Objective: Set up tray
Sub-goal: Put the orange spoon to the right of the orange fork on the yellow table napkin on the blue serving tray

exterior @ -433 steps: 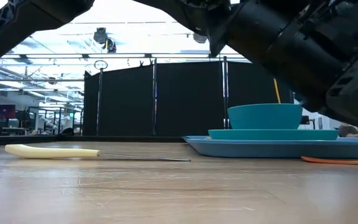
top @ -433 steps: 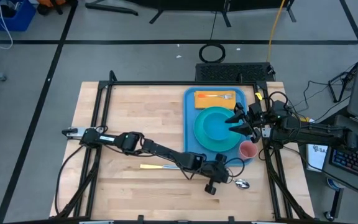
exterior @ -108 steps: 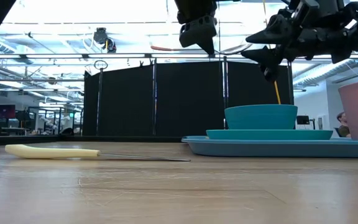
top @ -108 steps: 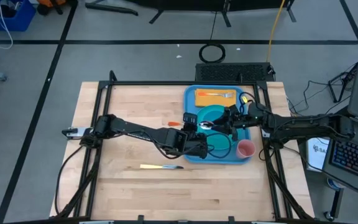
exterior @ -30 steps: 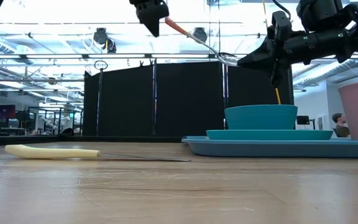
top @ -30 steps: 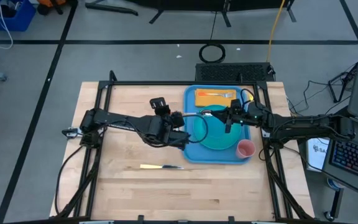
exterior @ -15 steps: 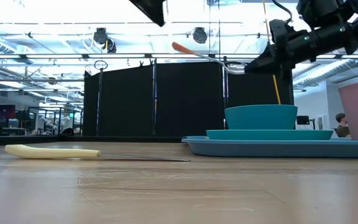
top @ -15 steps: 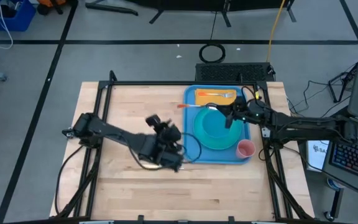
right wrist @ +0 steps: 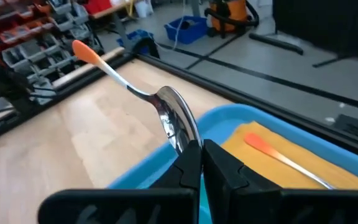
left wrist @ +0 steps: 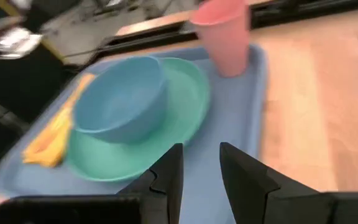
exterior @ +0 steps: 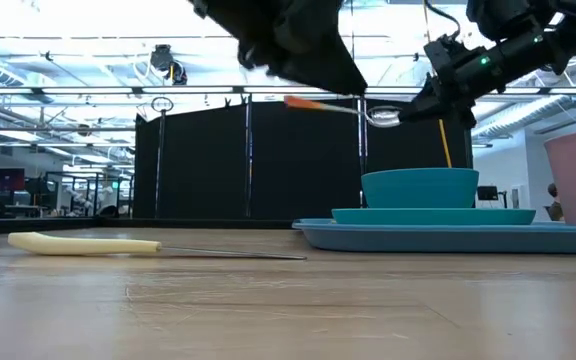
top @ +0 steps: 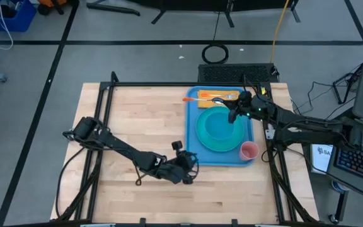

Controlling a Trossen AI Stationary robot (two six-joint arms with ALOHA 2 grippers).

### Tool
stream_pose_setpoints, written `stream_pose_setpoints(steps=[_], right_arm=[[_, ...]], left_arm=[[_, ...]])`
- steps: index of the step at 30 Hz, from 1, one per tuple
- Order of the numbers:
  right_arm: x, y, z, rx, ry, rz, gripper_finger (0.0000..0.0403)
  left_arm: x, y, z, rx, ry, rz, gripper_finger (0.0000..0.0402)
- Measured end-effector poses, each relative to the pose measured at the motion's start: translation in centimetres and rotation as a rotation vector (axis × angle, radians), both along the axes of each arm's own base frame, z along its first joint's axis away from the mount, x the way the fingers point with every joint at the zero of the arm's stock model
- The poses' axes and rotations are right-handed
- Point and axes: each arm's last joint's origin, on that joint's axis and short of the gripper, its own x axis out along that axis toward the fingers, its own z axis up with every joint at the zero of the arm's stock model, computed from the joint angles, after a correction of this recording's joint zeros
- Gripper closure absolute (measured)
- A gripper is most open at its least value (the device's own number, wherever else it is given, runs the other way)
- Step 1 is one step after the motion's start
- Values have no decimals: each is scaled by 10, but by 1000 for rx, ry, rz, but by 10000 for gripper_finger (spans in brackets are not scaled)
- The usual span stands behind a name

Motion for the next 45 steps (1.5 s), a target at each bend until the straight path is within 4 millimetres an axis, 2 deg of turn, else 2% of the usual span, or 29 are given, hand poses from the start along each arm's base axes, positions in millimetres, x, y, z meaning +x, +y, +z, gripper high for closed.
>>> stream_pose_setpoints(steps=[5,13,25,30,36,45], right_arm=[[-5,-9,-2,29,14,-15,403],[-11,-24,-5,84,16,-41,403],[10,-67,37,129,148,-97,403],[14,-90,46,147,207,-131,403],[4,-114,42,238,202,-122,403],[-12,-124,38,335,178,-142,403]], left_arm=[[-4,1,-11,4,-43,-65,293],[-3,16,-17,85,9,-33,293],[17,63,-13,17,-10,-170,293],[19,80,-18,-38,-9,-294,293],[11,95,-30,-111,-128,-370,293],[2,111,-36,-121,-239,-400,293]])
